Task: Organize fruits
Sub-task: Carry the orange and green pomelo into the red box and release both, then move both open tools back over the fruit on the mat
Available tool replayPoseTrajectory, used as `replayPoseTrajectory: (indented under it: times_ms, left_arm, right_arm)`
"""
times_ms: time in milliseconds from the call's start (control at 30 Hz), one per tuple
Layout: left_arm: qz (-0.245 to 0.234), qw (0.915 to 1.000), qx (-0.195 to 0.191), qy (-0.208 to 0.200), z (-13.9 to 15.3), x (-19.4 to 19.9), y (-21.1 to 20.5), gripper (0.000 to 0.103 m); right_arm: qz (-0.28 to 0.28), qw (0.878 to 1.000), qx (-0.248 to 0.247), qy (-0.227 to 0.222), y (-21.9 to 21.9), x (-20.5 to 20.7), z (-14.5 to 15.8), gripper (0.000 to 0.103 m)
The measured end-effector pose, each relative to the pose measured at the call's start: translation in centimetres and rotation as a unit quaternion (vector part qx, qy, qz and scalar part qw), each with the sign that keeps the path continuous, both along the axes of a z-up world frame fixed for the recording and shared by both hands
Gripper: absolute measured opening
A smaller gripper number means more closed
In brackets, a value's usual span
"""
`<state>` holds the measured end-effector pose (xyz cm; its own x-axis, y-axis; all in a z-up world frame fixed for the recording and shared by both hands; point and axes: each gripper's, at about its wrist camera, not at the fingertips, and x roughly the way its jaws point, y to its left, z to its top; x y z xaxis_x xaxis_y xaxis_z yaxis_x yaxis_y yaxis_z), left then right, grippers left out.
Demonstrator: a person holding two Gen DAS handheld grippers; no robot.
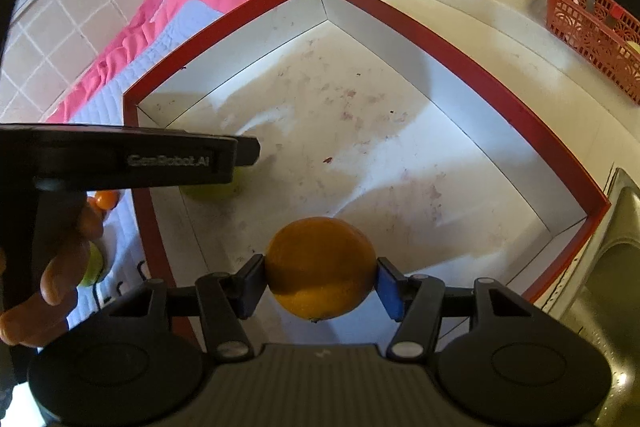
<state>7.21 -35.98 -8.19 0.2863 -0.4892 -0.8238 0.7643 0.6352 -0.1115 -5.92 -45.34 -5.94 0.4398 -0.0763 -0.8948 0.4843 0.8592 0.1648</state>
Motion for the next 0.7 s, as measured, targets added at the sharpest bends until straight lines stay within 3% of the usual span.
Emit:
replayPoseTrajectory:
  times_ms: [100, 133, 200, 367, 700]
  left_arm:
    - [0.005, 0.9999, -0.007, 0.008, 0.6, 0.1, 0.7, 0.080]
    - [0.008, 0.9999, -0.009, 0.009, 0.7, 0.1, 1.1, 0.080]
    - [0.014, 0.9998, -0.017, 0.005, 1.1, 0.0, 2.0, 0.080]
    - [0.027, 0.9984, -0.049, 0.000, 2.7, -0.4, 4.4, 0.080]
    - [0.078, 0.9937, -0.070, -0.039, 5.3, -0.1, 11.4, 0.080]
  right_arm:
    - [0.001, 1.000, 0.000, -0.004, -0.1, -0.2, 0.4, 0.065]
    - [0.000, 1.000, -0.006, -0.012, 0.0, -0.4, 0.8, 0.076]
    - [-0.002, 0.999, -0.019, -0.029, 0.0, -0.6, 1.7, 0.089]
    - [-0.003, 0.998, -0.041, -0.048, 0.0, -0.9, 3.6, 0.088]
    - [0.018, 0.997, -0.050, -0.061, 2.4, 0.0, 5.1, 0.088]
